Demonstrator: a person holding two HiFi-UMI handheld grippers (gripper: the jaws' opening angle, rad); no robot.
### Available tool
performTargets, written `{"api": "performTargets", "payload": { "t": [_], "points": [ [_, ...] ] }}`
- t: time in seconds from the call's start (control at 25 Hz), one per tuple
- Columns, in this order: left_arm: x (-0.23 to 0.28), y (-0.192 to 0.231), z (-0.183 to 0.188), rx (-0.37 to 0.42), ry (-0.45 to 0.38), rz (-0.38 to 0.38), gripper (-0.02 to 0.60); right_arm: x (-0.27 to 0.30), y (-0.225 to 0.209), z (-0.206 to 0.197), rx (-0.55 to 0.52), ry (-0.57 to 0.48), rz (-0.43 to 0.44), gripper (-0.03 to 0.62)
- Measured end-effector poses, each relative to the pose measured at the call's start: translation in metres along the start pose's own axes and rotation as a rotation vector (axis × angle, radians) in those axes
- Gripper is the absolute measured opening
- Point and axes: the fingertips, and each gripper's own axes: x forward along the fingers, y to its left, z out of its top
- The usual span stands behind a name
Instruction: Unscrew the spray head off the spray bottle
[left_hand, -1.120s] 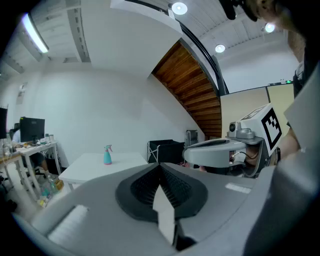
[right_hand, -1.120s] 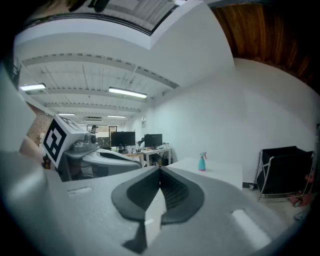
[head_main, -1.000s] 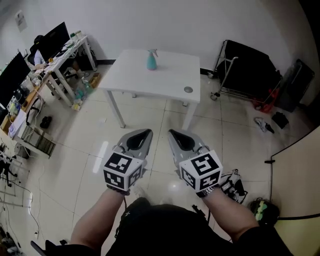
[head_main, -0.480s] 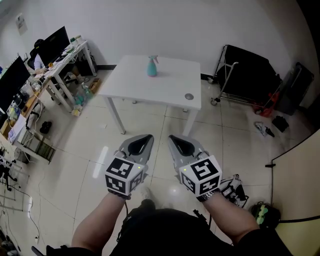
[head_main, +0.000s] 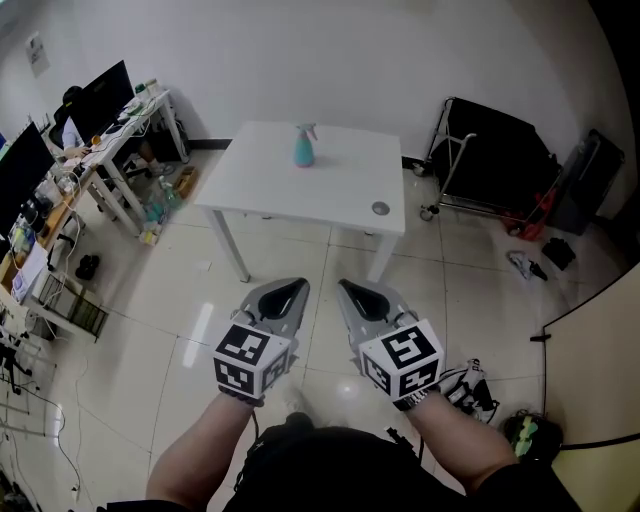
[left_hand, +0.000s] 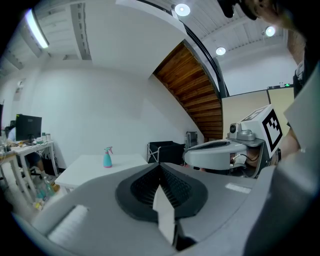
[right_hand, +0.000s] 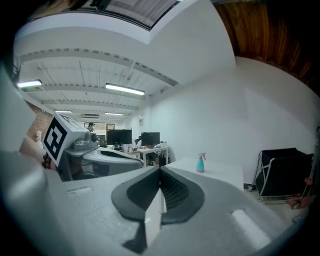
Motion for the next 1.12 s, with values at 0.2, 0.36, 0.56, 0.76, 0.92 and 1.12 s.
{"api": "performTargets", "payload": {
  "t": [0.2, 0.36, 0.56, 0.76, 0.92, 1.12],
  "points": [
    [0.009, 0.017, -0.001, -0.006, 0.002, -0.008, 0.009, 0.019, -0.005, 0.0, 0.002, 0.005, -0.006, -0.01],
    [0.017, 0.035, 0.002, -0.011, 0.0, -0.015, 0.009, 0.038, -0.009, 0.004, 0.003, 0.01, -0.016, -0.011],
    [0.025, 0.062, 0.003, -0.019, 0.0, -0.025, 0.009, 0.065, -0.01, 0.006, 0.004, 0.023, -0.026, -0.011],
    [0.032, 0.085, 0.005, -0.026, 0.002, -0.047, 0.009, 0.088, -0.012, 0.011, 0.003, 0.033, -0.045, -0.011],
    [0.036, 0.103, 0.003, -0.028, 0.005, -0.067, 0.009, 0.105, -0.01, 0.012, 0.001, 0.039, -0.063, -0.011],
    [0.041, 0.118, 0.002, -0.042, 0.002, -0.088, 0.009, 0.121, -0.012, 0.013, 0.001, 0.054, -0.083, -0.011]
  ]
}}
